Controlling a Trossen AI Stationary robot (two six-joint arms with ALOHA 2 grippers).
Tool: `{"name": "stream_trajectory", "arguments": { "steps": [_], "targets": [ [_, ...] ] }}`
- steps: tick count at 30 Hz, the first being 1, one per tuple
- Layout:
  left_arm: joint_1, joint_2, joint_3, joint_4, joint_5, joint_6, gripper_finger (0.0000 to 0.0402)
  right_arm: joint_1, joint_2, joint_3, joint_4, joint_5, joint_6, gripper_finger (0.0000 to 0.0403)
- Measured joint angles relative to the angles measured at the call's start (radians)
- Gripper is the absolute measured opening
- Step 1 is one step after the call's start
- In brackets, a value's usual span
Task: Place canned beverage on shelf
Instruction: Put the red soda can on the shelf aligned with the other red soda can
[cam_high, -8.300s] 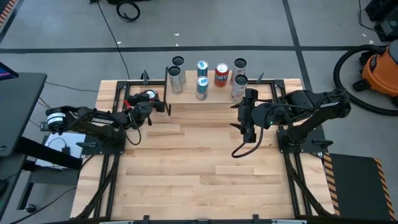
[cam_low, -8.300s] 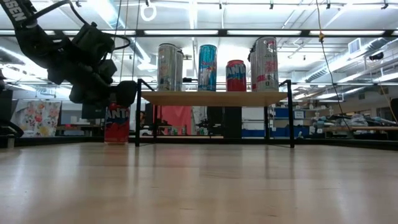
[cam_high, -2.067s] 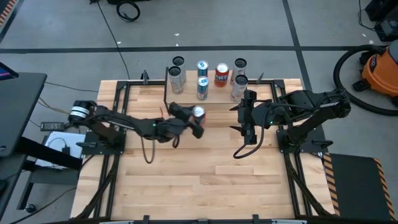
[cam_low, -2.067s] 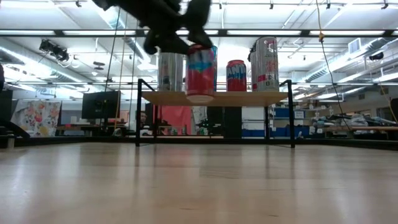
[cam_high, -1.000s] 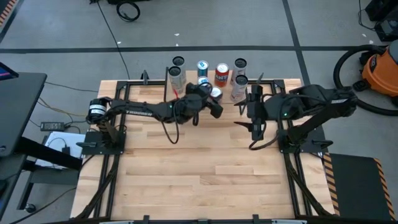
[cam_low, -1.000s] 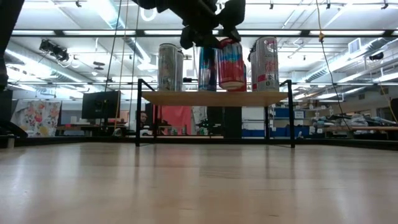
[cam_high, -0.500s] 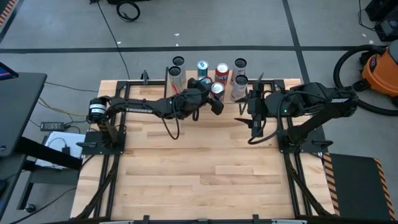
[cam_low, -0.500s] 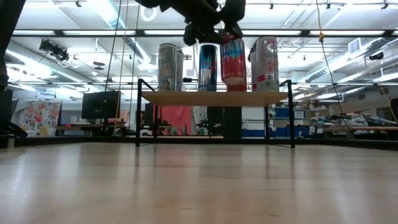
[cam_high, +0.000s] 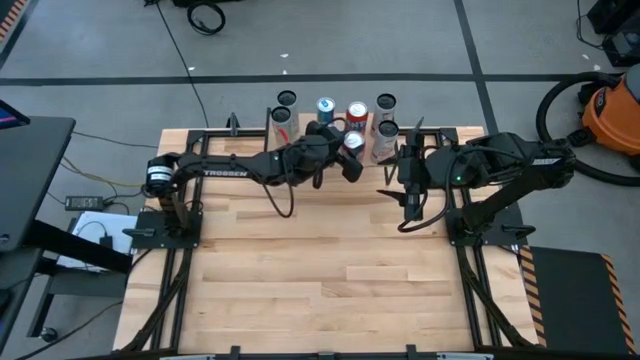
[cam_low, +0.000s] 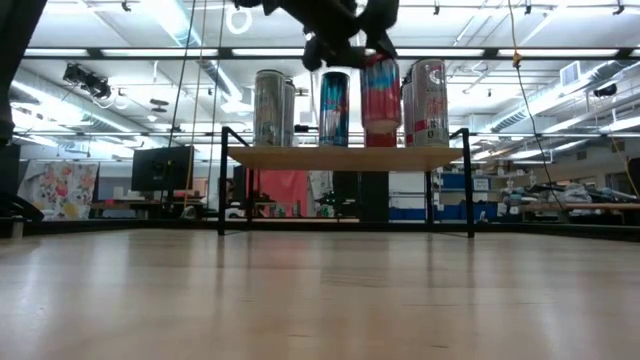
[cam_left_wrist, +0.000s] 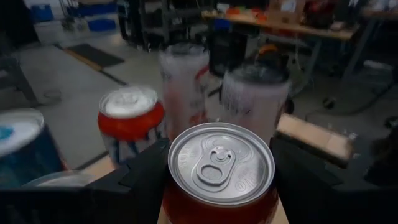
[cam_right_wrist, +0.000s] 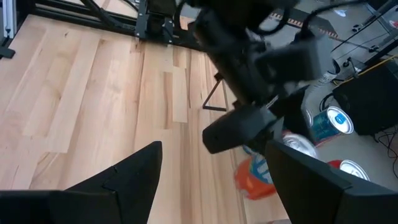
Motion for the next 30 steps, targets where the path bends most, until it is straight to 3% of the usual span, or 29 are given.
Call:
{"name": "stream_trajectory", "arguments": {
  "steps": [12,30],
  "targets": [
    [0.032,0.054,-0.001,0.053,0.036,0.006,0.0246,0.000,0.000,0.000,-0.028,-0.007,0.006,0.0295],
    [0.010,0.075,-0.001,0.064,-0.012,0.014,0.0246,0.000,0.000,0.000,-0.030,-0.008,0.009,0.0295]
  ]
}}
